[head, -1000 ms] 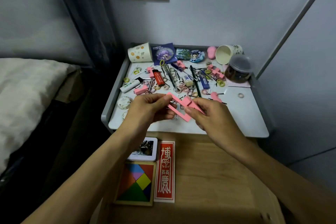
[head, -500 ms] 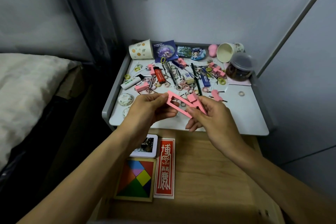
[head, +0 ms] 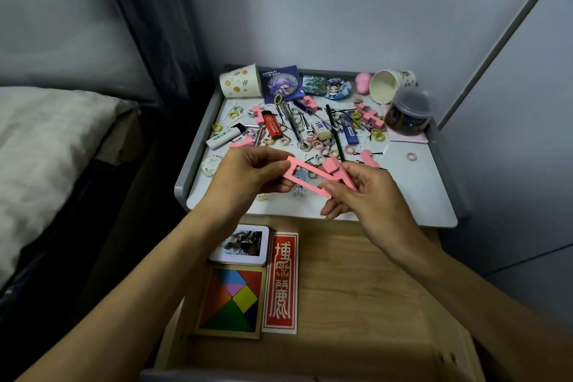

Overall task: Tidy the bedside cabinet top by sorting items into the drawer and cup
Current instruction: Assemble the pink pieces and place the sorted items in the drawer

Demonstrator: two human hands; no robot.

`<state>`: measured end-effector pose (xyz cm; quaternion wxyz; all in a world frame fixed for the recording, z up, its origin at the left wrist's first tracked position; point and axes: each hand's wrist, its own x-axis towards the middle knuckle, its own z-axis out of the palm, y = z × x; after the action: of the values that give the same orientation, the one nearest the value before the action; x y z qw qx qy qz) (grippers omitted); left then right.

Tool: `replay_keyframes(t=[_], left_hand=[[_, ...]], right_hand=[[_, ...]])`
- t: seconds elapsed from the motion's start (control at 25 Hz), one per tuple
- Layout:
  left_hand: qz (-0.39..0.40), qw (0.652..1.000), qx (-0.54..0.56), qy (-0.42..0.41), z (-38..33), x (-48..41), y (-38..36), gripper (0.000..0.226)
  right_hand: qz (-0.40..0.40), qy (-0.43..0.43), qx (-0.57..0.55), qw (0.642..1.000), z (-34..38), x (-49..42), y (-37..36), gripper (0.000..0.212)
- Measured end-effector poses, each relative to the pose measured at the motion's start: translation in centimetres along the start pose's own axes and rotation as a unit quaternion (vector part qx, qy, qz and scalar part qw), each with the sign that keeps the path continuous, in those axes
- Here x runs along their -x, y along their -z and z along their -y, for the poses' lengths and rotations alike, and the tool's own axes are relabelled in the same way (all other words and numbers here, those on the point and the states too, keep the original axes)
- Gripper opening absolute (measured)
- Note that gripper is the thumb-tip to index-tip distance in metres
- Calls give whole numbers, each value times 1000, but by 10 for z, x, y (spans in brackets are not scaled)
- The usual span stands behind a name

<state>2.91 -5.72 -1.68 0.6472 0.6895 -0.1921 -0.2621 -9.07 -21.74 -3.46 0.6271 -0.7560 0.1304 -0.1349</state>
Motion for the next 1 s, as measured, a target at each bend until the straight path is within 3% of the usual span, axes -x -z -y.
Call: replay_keyframes(t=[0.4, 0.84, 1.0], left_hand=[[-3, 999, -42, 0, -1, 0, 1, 10], [18, 1000, 11, 12, -3, 1, -2, 12], [16, 1000, 0, 12, -2, 1, -3, 7]], right_hand=[[1, 44, 85, 995, -2, -1, 1, 15], [12, 52, 81, 995, 3, 0, 4, 16], [-47, 48, 130, 989, 5, -2, 15, 16]])
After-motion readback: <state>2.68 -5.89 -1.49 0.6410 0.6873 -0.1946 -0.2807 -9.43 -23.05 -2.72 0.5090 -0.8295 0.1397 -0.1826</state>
